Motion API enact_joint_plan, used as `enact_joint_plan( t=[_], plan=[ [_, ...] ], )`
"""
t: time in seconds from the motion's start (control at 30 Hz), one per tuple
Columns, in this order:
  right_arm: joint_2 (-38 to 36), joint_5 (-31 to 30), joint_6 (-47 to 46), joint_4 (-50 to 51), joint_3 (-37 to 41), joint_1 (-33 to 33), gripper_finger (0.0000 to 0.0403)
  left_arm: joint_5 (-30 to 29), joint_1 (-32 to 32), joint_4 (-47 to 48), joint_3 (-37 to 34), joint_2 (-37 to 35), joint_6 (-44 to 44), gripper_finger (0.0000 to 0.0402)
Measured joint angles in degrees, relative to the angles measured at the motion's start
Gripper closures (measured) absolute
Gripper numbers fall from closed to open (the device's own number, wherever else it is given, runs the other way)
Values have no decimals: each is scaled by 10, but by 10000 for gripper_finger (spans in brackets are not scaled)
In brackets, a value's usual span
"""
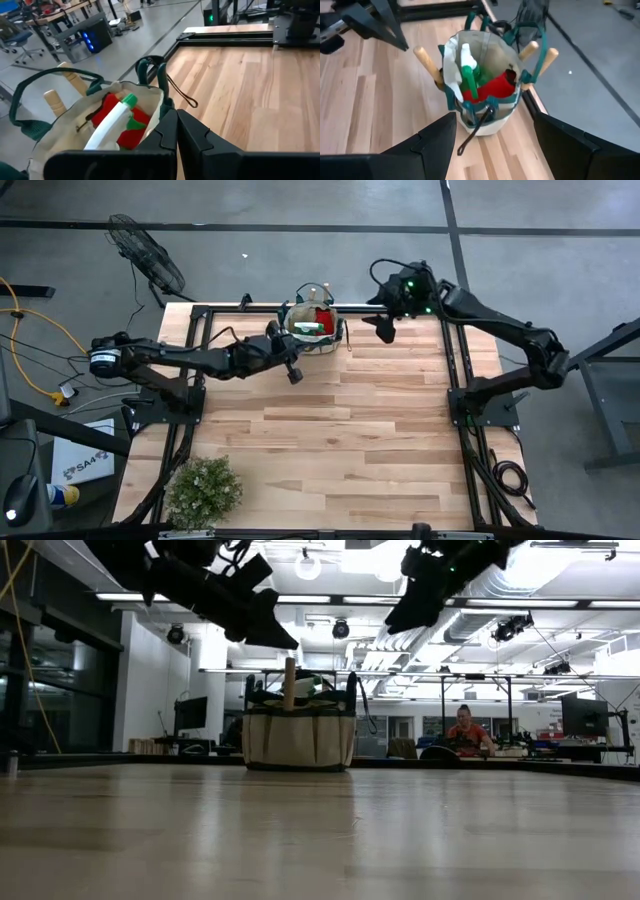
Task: Pick & Place Garden tools in Gardening bag
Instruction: Put the brown hand rake into the gardening bag
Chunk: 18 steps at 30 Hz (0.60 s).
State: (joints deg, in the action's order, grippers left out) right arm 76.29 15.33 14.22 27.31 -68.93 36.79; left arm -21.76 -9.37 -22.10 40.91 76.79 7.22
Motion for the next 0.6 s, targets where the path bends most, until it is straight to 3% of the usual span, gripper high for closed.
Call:
enact_joint_plan(
  t=[0.6],
  plan=[
    [-151,-2,-54,-118,163,1,144,-47,-17,14,0,19,-1,401]
  ],
)
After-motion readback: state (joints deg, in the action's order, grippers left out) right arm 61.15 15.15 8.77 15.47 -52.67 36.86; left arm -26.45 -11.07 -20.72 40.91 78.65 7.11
